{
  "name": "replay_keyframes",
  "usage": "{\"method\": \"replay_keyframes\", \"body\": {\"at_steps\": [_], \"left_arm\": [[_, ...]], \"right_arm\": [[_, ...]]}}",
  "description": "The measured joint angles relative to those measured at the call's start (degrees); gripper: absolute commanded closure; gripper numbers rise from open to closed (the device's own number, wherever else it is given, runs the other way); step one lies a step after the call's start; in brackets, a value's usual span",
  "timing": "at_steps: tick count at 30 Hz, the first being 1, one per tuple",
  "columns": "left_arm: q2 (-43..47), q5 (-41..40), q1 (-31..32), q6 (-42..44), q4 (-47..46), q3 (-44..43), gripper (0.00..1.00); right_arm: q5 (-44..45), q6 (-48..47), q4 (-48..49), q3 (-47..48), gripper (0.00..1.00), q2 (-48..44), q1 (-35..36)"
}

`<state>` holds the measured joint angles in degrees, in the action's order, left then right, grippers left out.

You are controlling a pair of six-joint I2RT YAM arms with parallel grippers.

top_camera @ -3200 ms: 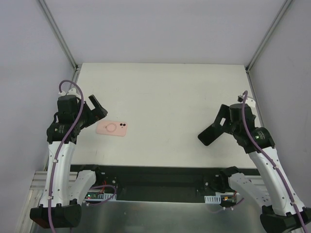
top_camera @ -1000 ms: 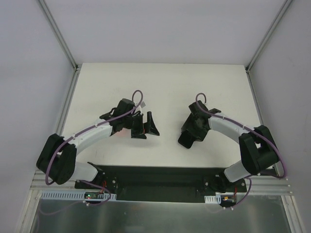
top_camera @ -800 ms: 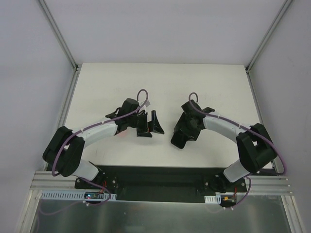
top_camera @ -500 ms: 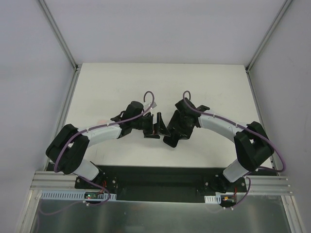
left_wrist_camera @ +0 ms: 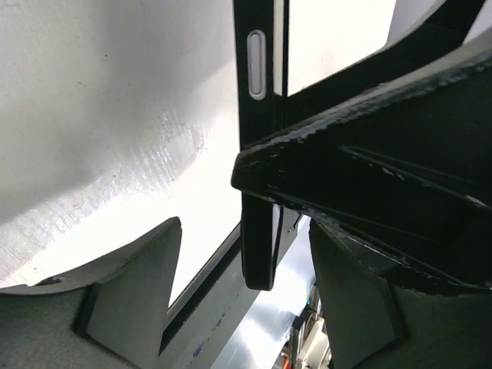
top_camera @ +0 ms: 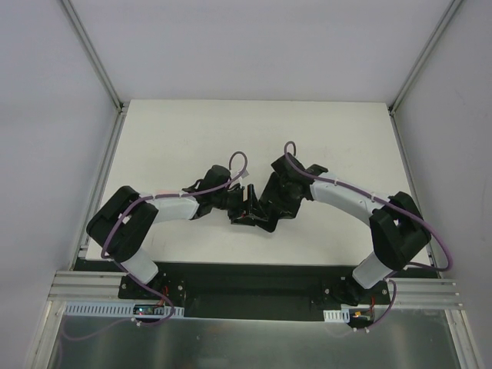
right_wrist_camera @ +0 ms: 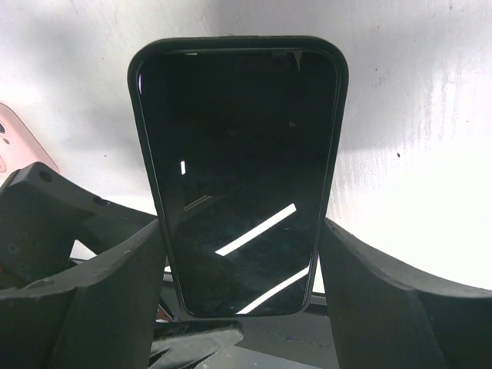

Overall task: Take the phone out of the phone case
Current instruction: Pick up the phone at the center of the board.

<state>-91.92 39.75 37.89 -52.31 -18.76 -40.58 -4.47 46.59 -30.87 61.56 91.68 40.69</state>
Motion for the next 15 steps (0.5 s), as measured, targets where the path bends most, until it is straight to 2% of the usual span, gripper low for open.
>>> {"method": "replay_keyframes", "body": {"at_steps": [2, 6, 7, 10, 14, 15], "left_arm": [[-0.7, 0.2, 0.0, -0.7, -0.5, 0.0, 0.45], [-1.0, 0.3, 0.0, -1.6, -0.9, 0.0, 0.71], [-1.0, 0.3, 0.0, -1.8, -1.2, 0.0, 0.83], [-1.0, 0.8, 0.0, -2.8, -2.4, 0.0, 1.00], [-1.1, 1.8, -0.2, -4.2, -3.3, 0.0, 1.00], [-1.1, 1.9, -0.2, -4.3, -3.4, 0.0, 1.00]], "right_arm": [[0.6, -0.1, -0.3, 0.4, 0.52, 0.0, 0.3], [1.2, -0.2, -0.7, 0.9, 0.50, 0.0, 1.1], [1.5, -0.2, -0.9, 1.0, 0.49, 0.0, 1.3], [2.3, -0.4, -1.1, 1.0, 0.44, 0.0, 2.0], [2.6, -0.9, -1.2, 1.4, 0.03, -0.1, 2.0], [2.8, -1.1, -1.6, 1.7, 0.00, -0.1, 2.0]]}}
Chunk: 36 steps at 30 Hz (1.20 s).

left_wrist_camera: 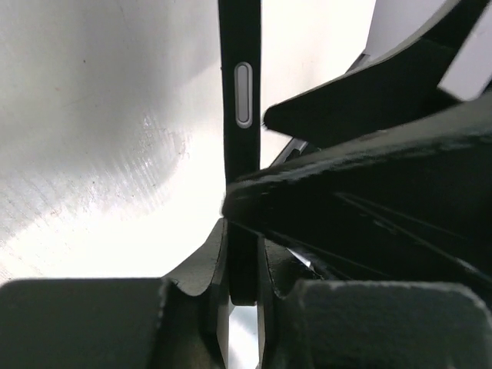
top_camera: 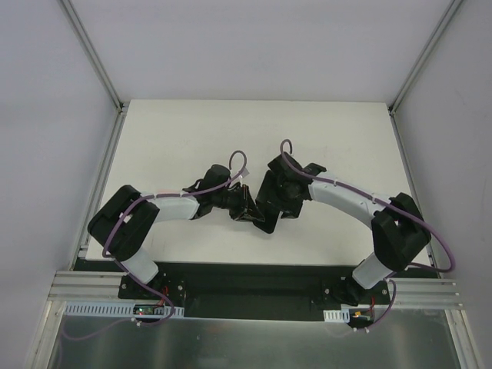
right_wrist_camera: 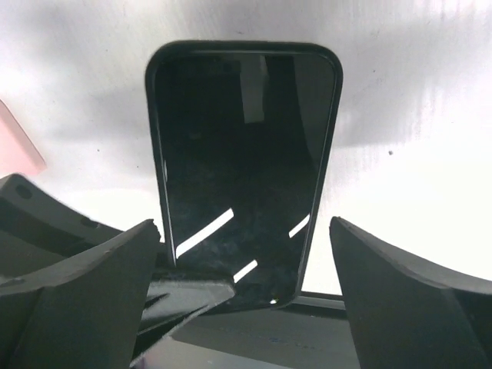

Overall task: Take the phone out of the phone case
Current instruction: Pick up the phone at the center of the board.

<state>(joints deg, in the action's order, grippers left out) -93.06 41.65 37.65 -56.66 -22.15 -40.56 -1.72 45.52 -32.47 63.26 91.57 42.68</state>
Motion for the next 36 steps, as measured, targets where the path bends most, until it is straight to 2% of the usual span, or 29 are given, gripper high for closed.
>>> {"method": "replay_keyframes", "body": {"at_steps": [2, 5, 13, 14, 16, 17, 20, 23, 26, 30, 36], "left_arm": [[0.0, -0.1, 0.0, 0.3, -0.2, 0.1, 1.00], [0.7, -0.1, 0.0, 0.5, 0.0, 0.9, 1.00], [9.3, 2.2, -0.7, 3.0, 0.0, 4.0, 1.00], [10.6, 3.4, -0.6, 3.5, -0.1, 4.0, 1.00], [12.5, 6.9, -0.6, 4.5, -1.2, 4.0, 1.00], [13.0, 8.4, -0.6, 4.9, -1.6, 3.8, 1.00], [14.1, 14.1, -0.6, 5.6, -2.8, 2.9, 1.00], [14.9, 17.8, -0.6, 5.9, -3.5, 1.6, 1.00], [15.4, 20.4, -0.6, 5.7, -4.9, -0.4, 1.00], [15.4, 22.8, -1.0, 2.9, -9.7, -1.6, 1.00], [15.0, 25.2, -1.8, -2.5, -17.9, -1.9, 1.00]], "right_arm": [[1.7, -1.8, -2.1, 1.2, 0.04, -0.4, 0.1], [4.6, -4.4, -5.6, 3.1, 0.04, -2.8, 0.1], [13.0, -11.9, -13.3, 3.7, 0.01, -18.2, -3.7], [13.3, -13.6, -13.3, 3.5, 0.08, -20.0, -4.0], [12.8, -17.2, -12.2, 2.2, 0.15, -23.8, -4.3], [11.8, -18.3, -11.0, 0.9, 0.24, -25.6, -4.8], [2.5, -20.9, -3.3, -7.6, 0.35, -33.9, -10.8], [-8.5, -19.5, 4.7, -16.0, 0.39, -40.4, -20.5], [-18.4, -17.7, 11.1, -20.5, 0.39, -42.6, -26.2], [-27.3, -15.8, 17.3, -21.5, 0.40, -42.7, -28.0], [-33.9, -10.8, 24.5, -22.5, 0.42, -44.4, -30.4]]}}
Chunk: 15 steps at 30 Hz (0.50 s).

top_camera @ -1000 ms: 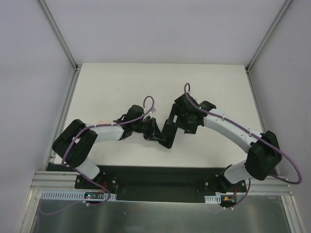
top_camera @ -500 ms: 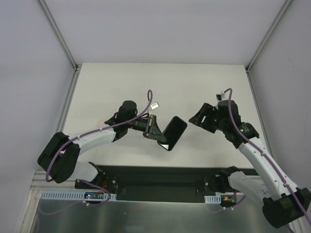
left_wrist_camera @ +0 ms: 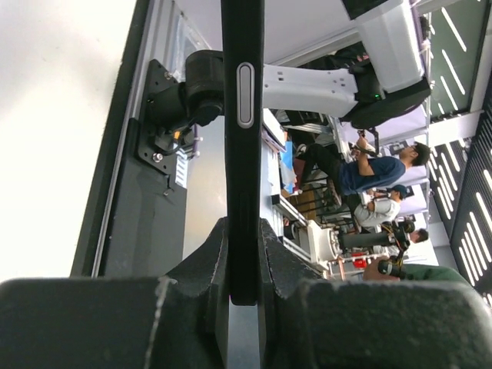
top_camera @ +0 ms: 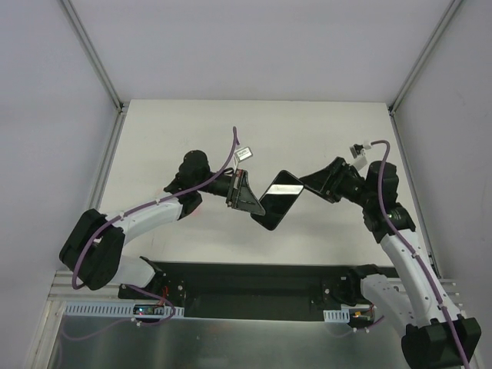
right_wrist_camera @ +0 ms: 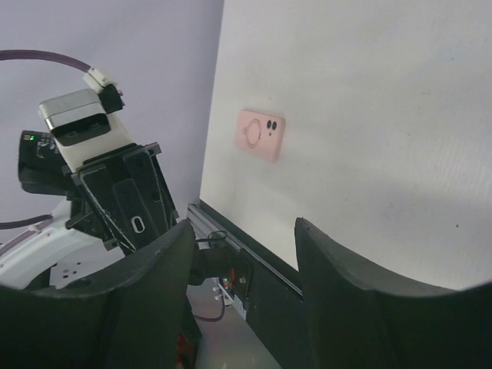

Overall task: Take the phone out of the phone case
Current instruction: Pick up the phone at the center of the board.

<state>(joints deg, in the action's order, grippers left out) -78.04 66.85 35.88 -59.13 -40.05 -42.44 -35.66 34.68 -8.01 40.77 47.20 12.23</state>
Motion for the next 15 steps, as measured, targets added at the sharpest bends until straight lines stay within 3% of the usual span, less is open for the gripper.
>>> {"method": "replay_keyframes", "body": {"at_steps": [8, 15], "left_arm": [[-0.7, 0.4, -1.1, -5.2, -6.4, 0.0, 1.00], [-2.3, 0.3, -1.5, -9.1, -10.7, 0.0, 1.00]], "right_arm": [[-2.6, 4.1, 3.0, -0.5, 0.40, -6.0, -3.1], [-6.0, 5.6, 4.9, 0.3, 0.44, -5.0, -3.1]]}}
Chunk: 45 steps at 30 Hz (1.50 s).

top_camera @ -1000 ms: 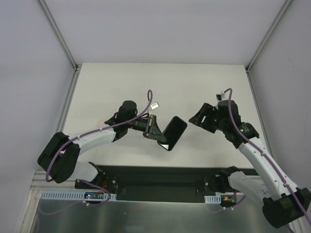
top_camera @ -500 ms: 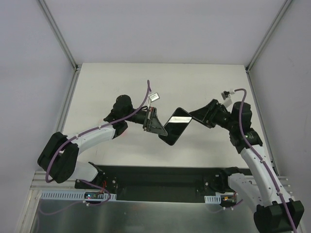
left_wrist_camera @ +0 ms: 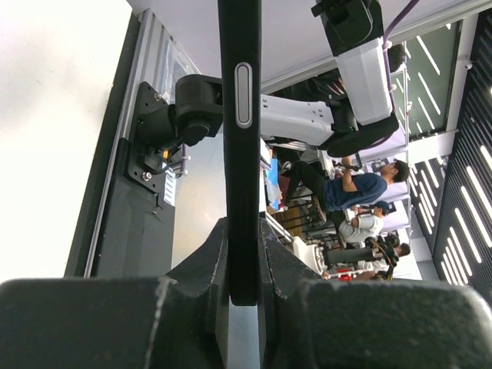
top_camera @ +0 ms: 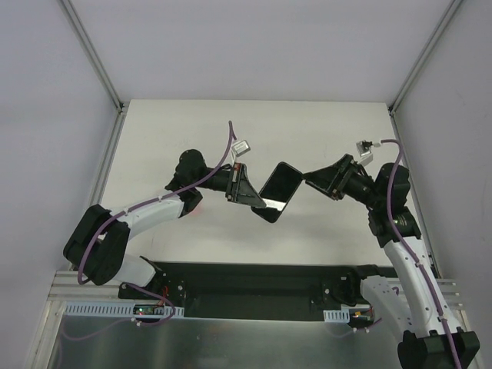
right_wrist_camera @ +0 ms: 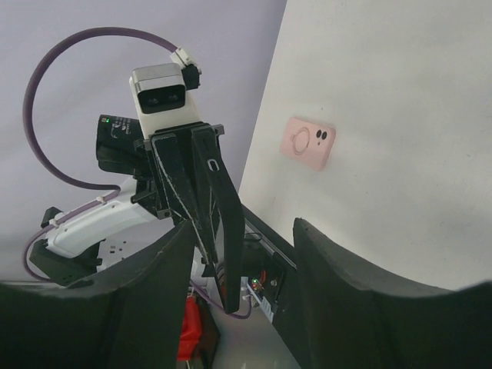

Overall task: Take the phone out of the phone case
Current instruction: Pick up the phone at the center of the board, then remove the phone case from the phone.

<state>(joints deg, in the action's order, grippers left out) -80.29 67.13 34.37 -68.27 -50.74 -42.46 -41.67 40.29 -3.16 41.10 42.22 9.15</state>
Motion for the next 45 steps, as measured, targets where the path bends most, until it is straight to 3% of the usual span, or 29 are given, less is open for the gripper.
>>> {"method": "replay_keyframes", "body": {"at_steps": [5, 15, 17, 18, 24, 33, 40, 45], "left_arm": [[-0.4, 0.1, 0.0, -2.8, -3.5, 0.0, 1.00], [-0.5, 0.3, -0.3, -6.2, -7.5, 0.0, 1.00], [-0.5, 0.3, -0.3, -6.2, -7.6, 0.0, 1.00], [-0.5, 0.4, -0.3, -6.3, -7.7, 0.0, 1.00], [-0.5, 1.0, -1.5, -6.4, -9.1, -0.2, 1.00], [-0.4, 2.3, -2.2, -5.6, -9.1, -2.8, 1.00], [0.0, 3.1, -2.2, -4.3, -9.7, -4.7, 1.00], [0.9, 3.9, -2.2, -4.3, -8.4, -5.0, 1.00]], "right_arm": [[-2.3, 1.8, 3.8, 0.0, 0.51, 1.2, 0.0], [-5.6, 7.7, 13.2, -0.2, 0.79, 5.2, 0.0], [-6.3, 9.0, 15.2, -0.5, 0.96, 5.4, 0.2], [-6.5, 9.6, 16.2, -0.6, 0.99, 5.6, 0.3], [-3.2, 18.6, 25.0, -2.3, 0.99, 7.9, 3.2], [14.4, 36.8, 44.0, -7.3, 0.99, 10.8, 12.4], [18.9, 41.8, 50.7, -7.3, 0.99, 12.9, 15.0], [20.0, 39.2, 47.3, -6.7, 0.99, 11.3, 15.7]]}}
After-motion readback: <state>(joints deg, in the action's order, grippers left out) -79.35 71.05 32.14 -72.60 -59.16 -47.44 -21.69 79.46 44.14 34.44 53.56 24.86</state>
